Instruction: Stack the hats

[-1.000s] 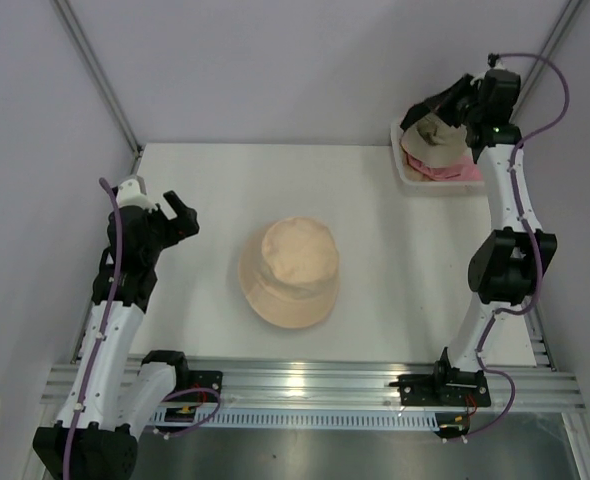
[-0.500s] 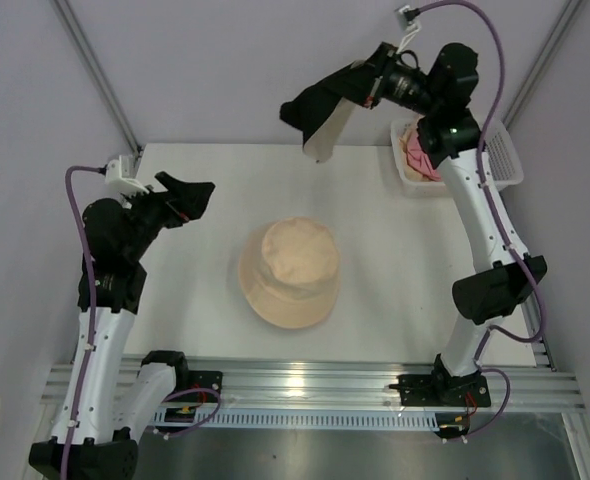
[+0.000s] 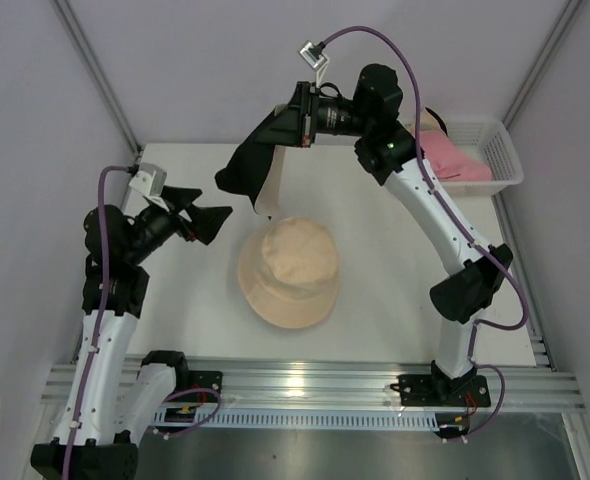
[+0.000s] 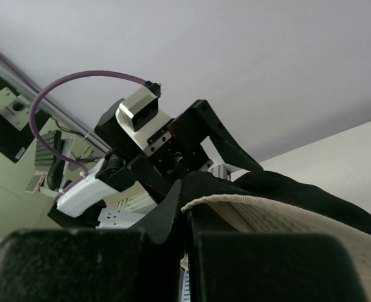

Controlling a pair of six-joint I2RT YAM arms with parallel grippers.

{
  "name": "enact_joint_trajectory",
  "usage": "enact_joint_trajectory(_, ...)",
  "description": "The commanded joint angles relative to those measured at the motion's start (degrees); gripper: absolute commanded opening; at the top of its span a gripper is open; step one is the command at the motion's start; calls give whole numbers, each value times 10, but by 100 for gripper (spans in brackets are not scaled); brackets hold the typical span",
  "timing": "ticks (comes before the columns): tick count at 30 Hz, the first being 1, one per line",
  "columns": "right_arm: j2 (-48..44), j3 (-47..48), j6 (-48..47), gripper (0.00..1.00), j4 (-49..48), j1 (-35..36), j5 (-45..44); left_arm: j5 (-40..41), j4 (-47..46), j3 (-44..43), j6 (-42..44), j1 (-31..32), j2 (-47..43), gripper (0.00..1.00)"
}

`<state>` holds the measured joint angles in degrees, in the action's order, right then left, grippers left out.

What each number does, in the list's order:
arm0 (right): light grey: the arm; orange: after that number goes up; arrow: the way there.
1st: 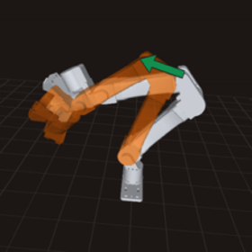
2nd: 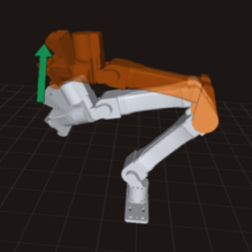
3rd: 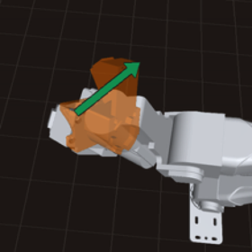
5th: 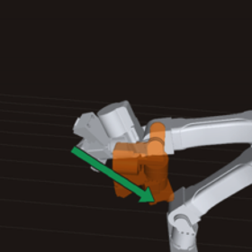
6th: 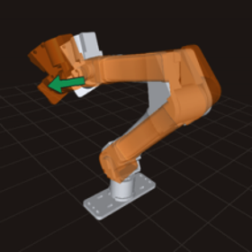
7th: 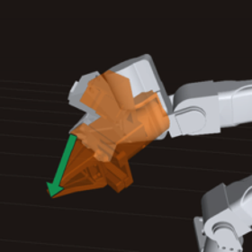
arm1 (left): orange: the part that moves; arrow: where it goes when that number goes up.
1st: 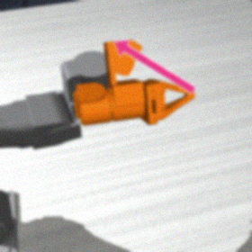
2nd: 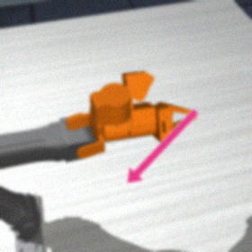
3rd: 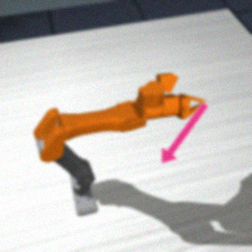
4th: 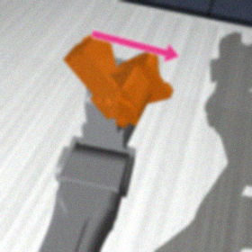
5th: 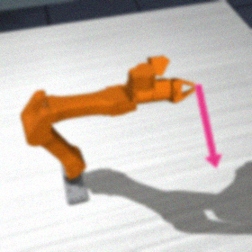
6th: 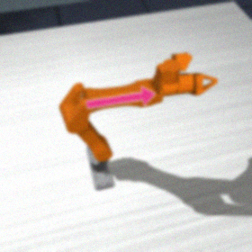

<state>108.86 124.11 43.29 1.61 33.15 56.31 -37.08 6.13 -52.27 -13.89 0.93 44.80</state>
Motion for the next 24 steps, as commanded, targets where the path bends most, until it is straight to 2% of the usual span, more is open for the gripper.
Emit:
enact_joint_trajectory(1, -3, 34, 16, 0, -32, 12, 25, -51, -58, 12, 97, -3, -4, 95)
enact_joint_trajectory(5, -1, 34, 36, 0, -44, 24, 35, -49, -58, -2, 120, -3, 34, 83)
enact_joint_trajectory(8, -3, 24, 36, 0, -45, 32, 39, -89, -107, -6, 106, 0, 53, 71)
enact_joint_trajectory(10, -7, 11, 41, 0, -49, 39, 40, -78, -143, 1, 110, 8, 53, 68)
enact_joint_trajectory(12, -15, -14, 43, 0, -56, 43, 38, -70, -151, 2, 124, 17, 51, 61)
enact_joint_trajectory(13, -19, -24, 40, 0, -59, 46, 34, -67, -155, -2, 124, 18, 52, 53)
enact_joint_trajectory(14, -22, -32, 37, 0, -61, 47, 33, -69, -157, -5, 123, 19, 52, 34)
enact_joint_trajectory(17, -32, -55, 20, 0, -44, 48, 22, -73, -154, -18, 119, 21, 47, 1)
enact_joint_trajectory(19, -38, -55, -6, 0, -16, 47, -4, -62, -142, -25, 115, 21, 39, 1)
enact_joint_trajectory(20, -42, -54, -42, 0, 38, 46, -18, -41, -113, -46, 119, 21, 28, 1)
enact_joint_trajectory(23, -59, -55, -93, 3, 132, 43, -106, -14, -38, -89, 167, 21, 5, 1)
enact_joint_trajectory(24, -64, -56, -113, 7, 150, 39, -149, -13, 16, -97, 207, 21, -14, 1)
